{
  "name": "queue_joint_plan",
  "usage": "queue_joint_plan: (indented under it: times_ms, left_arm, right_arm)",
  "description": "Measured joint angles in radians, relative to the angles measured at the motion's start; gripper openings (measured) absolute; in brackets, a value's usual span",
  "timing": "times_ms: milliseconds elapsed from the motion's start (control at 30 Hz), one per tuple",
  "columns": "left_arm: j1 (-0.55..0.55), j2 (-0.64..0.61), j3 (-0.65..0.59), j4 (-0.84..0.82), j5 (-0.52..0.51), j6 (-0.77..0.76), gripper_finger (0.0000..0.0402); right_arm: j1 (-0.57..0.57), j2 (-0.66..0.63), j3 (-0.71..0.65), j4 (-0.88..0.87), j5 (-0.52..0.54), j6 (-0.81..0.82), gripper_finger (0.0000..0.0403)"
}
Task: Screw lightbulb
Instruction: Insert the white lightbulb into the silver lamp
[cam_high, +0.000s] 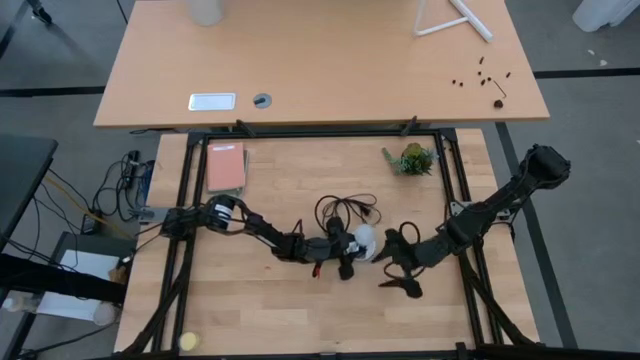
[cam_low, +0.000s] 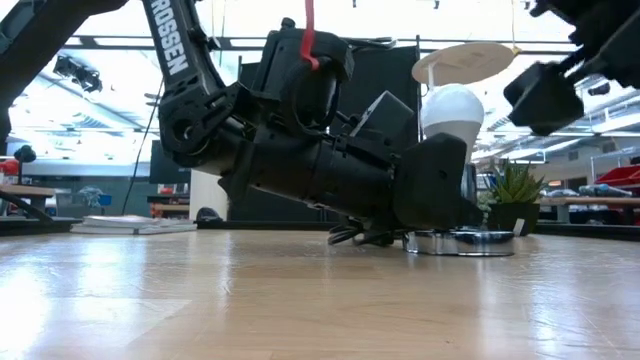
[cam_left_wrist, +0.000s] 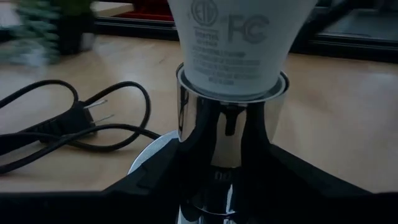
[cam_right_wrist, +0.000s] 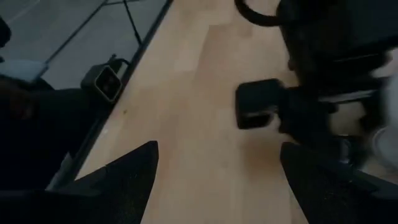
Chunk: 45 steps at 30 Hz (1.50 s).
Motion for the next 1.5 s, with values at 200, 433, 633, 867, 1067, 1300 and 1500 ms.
queue_joint_plan:
  times_ms: [200,433,633,867,1067,1300,1500]
  left_arm:
    - [-0.001,0.0,0.0,0.001,-0.004,0.002,0.0196]
    - [-0.001,0.0,-0.001,0.002,0.004,0.012,0.0196]
    - [-0.003,0.0,-0.001,0.002,0.011,0.008,0.0196]
    - [-0.002,0.0,0.0,0.002,0.005,0.0,0.0196]
    - [-0.001,0.0,-0.001,0.001,-0.013,0.004,0.0196]
    - [-0.002,0.0,-0.002,0.007,0.003,0.024,0.0196]
    - [-0.003,0.0,-0.002,0.008,0.019,0.031,0.0196]
  right_arm:
    - [-0.017,-0.007,-0.003,-0.114,0.208,0.008,0.0345]
    - [-0.135,-0.007,-0.003,-0.123,0.194,-0.015,0.0345]
    - [-0.152,-0.006,-0.003,-0.055,0.095,-0.041,0.0345]
    - [-0.03,-0.011,-0.002,-0.053,-0.018,0.023,0.0345]
    - [-0.063,-0.012,-0.003,-0.14,0.215,0.033,0.0345]
    - [-0.174,-0.01,0.022,-0.228,0.112,0.002,0.0345]
    - [-0.188,-0.006,0.241,-0.713,0.101,-0.036,0.0345]
